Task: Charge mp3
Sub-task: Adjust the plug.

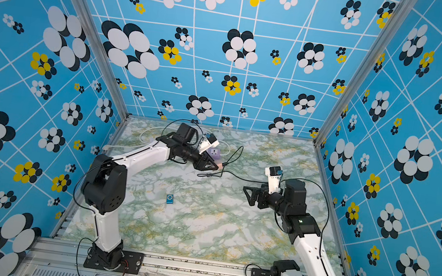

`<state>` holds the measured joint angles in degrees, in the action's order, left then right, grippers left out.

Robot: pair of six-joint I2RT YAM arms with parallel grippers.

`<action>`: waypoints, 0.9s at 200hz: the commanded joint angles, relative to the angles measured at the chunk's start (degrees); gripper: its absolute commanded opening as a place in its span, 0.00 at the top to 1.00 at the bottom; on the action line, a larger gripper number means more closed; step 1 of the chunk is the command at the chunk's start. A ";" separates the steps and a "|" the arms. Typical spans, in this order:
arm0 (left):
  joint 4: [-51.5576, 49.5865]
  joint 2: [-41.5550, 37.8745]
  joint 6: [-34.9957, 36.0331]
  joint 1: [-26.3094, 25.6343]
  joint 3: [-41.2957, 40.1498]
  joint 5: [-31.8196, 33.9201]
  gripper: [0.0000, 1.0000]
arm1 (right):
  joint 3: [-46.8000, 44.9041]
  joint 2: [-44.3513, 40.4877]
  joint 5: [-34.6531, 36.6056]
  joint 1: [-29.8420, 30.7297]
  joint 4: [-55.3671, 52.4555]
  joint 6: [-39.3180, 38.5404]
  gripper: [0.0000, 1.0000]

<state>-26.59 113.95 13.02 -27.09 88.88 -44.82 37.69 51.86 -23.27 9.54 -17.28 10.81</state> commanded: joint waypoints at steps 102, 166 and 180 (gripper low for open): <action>8.54 -4.57 -5.39 -14.79 -16.73 23.49 0.83 | 40.10 49.94 23.17 -5.55 -36.80 54.40 0.49; 30.56 -18.35 -12.10 -3.65 -24.28 14.07 0.83 | 8.93 27.41 -12.97 -4.15 42.90 43.21 0.11; 34.37 -18.65 -13.52 -2.25 -22.97 11.37 0.83 | 9.23 33.64 -19.94 -0.82 54.02 55.75 0.01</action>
<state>-3.49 97.08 2.87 -31.57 63.99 -27.94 49.47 78.76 -25.02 4.95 -0.03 50.63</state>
